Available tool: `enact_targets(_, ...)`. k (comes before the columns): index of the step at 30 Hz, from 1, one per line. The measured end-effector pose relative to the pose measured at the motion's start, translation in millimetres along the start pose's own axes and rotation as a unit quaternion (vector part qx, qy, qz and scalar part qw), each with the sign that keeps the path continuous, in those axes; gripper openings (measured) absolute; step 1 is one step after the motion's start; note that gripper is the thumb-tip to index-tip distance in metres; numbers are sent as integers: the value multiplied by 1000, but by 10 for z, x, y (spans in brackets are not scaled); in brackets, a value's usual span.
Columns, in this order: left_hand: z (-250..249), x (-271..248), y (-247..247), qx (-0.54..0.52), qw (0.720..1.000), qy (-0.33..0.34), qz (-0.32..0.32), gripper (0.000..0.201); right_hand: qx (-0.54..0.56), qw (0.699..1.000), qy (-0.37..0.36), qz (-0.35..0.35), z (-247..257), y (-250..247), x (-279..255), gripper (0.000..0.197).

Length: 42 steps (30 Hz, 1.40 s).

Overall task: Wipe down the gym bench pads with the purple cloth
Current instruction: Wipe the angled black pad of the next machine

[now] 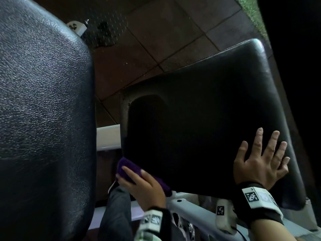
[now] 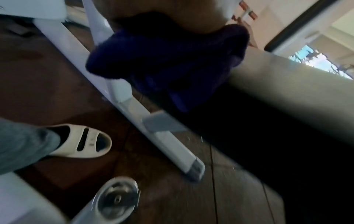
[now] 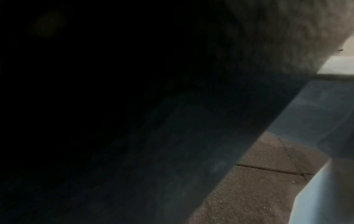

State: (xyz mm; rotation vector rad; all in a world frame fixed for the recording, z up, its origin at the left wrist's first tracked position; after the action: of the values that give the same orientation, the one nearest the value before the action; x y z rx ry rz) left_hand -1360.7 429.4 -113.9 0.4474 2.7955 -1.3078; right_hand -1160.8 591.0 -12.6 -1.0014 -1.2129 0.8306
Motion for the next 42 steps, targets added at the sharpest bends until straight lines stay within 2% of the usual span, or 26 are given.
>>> enact_targets(4, -177, -423, 46, 8, 996, 80, 49, 62, -2, 1000, 1, 1, 6, -6, -4, 54)
enact_targets(10, -404, 112, 233, 37, 985, 159, 54, 58, 4, 1000, 4, 1, 9, -6, 4, 54)
enact_targets(13, -316, 485, 244, 19, 990, 137, 33, 59, 3, 1000, 6, 5, 16, -17, 7, 55)
enact_targets(15, -247, 606, 212, 7, 996, 92, 21, 59, 2, 1000, 7, 7, 20, -17, 14, 55)
enact_targets(18, -184, 456, 105, -16, 1000, 1, 22, 60, 2, 1000, 4, -1, 27, -19, 6, 54)
enact_targets(20, -153, 210, 48, -21, 999, -30, 32, 62, 2, 1000, 4, -5, 25, -19, 5, 54)
enact_targets(22, -173, -47, 31, -19, 998, 15, 52, 62, 1, 1000, 4, -2, 28, -17, 7, 55)
enact_targets(25, -346, -351, 97, -17, 980, 178, 92, 58, 0, 1000, 5, 2, 28, -18, 11, 55)
enact_targets(27, -529, -388, 161, -18, 961, 253, 108, 55, -2, 1000, 4, 2, 28, -21, 9, 55)
enact_targets(31, -858, 9, 378, -7, 948, 303, 100, 53, -5, 1000, 9, 0, 39, -21, 9, 55)
enact_targets(34, -996, 627, 566, -6, 955, 286, 80, 52, -9, 1000, 8, 9, 50, -21, 15, 56)
enact_targets(37, -909, 1184, 630, -8, 969, 247, 24, 51, -7, 1000, 14, 15, 47, -34, 12, 57)
enact_targets(39, -772, 1319, 576, -17, 977, 213, 7, 52, -8, 1000, 15, 15, 52, -39, 13, 57)
enact_targets(42, -538, 1152, 425, -26, 992, 125, 20, 58, -10, 1000, 18, 18, 60, -43, 14, 58)
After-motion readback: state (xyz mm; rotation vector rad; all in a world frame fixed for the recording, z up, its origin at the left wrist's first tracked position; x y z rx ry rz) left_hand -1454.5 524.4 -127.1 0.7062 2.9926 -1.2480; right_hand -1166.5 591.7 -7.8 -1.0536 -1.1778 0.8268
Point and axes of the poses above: each hand's wrist, its own x-axis towards the middle knuckle, its own y-axis out of the palm, z = x × y, the point moved 3 cm from there along x, towards the middle knuckle, and after that the axes turned 9 degrees about -z, right-handed, at the moved point
